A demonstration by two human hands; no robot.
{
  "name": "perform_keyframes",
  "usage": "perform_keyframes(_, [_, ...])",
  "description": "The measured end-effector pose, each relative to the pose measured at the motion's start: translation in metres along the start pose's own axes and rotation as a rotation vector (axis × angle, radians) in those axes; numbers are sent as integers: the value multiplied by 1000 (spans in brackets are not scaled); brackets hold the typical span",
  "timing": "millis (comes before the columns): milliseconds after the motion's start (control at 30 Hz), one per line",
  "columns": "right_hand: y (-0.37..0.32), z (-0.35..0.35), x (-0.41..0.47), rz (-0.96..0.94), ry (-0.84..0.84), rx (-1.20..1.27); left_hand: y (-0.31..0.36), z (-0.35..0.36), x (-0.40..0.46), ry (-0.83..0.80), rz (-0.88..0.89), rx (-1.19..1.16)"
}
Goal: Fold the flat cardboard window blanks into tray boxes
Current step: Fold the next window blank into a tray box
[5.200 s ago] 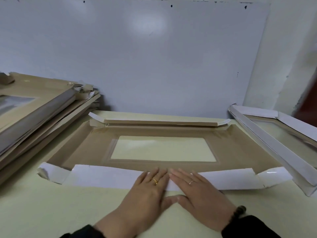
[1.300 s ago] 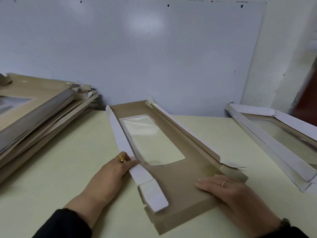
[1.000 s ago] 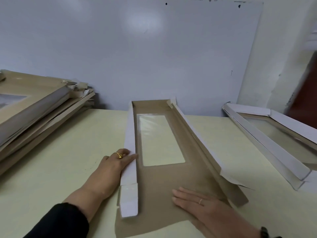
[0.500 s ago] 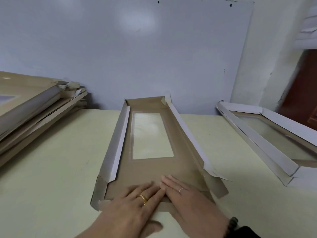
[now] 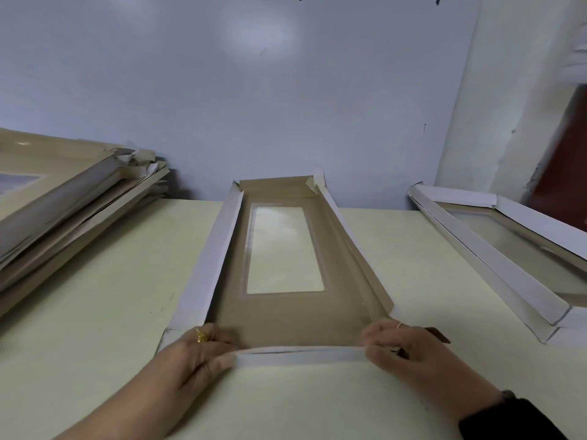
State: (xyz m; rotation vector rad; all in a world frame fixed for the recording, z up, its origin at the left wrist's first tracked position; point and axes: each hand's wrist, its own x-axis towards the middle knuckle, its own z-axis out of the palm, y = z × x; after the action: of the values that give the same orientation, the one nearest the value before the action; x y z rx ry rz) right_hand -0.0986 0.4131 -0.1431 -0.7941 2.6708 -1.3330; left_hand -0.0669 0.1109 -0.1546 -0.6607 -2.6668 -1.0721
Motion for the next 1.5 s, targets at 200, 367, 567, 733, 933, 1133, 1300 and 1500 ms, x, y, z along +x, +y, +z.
perform_keyframes(200, [13,17,11,62,213,-151,3,4,4,43,-142,182])
perform_keyframes(367, [15,26,16,143,230,-229,14,12,4,59,-203,454])
perform_keyframes(567, [8,30,17,8,181,-555,22,19,12,63,67,757])
perform_keyframes(733, [-1,44,23,-129,-56,-551,25,44,16,-151,152,563])
perform_keyframes(933, [7,33,20,-81,20,-448,10,37,12,-124,-22,397])
perform_keyframes(1133, [11,26,17,-72,117,-316,5,20,7,-98,-145,373])
perform_keyframes(1300, [10,27,22,-70,187,-385,4,12,11,27,-146,360])
perform_keyframes(1500, [10,30,35,16,239,-411,17,20,19,63,-84,688])
